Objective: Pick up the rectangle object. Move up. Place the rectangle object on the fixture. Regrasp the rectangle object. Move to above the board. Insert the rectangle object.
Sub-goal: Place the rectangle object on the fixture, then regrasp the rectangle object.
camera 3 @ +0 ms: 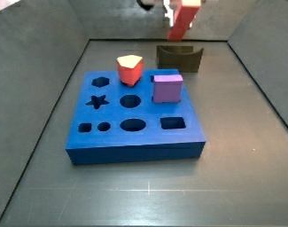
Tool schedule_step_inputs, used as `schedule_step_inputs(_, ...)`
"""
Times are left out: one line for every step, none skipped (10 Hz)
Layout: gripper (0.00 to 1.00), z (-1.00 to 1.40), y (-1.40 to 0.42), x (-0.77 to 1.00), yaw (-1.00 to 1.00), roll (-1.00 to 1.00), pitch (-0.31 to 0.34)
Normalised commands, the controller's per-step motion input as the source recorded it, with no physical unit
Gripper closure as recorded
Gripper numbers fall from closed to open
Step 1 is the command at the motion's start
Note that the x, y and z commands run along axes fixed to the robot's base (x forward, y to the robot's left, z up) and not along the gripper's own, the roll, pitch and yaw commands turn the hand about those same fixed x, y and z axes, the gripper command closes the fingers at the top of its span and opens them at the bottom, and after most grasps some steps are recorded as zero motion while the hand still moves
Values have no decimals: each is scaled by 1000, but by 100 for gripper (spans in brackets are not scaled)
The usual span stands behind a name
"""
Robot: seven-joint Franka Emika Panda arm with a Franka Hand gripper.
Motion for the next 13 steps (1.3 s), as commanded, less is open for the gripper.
schedule_step_inputs(100, -1000, 140, 197, -285, -296, 110)
schedule_step_inputs(100, -1000, 136, 201, -263, -202, 38)
schedule_step_inputs(100, -885, 126, 181, -237, -186, -10)
schedule_step_inputs(100, -695, 101, 150, -203, -182, -44)
schedule_step_inputs(100, -515, 77, 128, -163, -179, -64)
schedule_step_inputs(100, -290, 66, 106, -117, -159, -72)
schedule_step_inputs(100, -224, 68, 82, -79, -139, -71)
schedule_step_inputs(100, -199, 63, 80, -56, -140, -74)
schedule_step_inputs(100, -187, 52, 81, -35, -136, -68)
schedule_step_inputs(0, 0, 0, 0, 0, 0, 0)
schedule_step_inputs(0, 1000, 0, 0, 43, -33, 19)
schedule_step_inputs(0, 1000, 2, -5, 44, -29, 22)
schedule_step_inputs(0, 1000, 6, -23, 40, -10, 35)
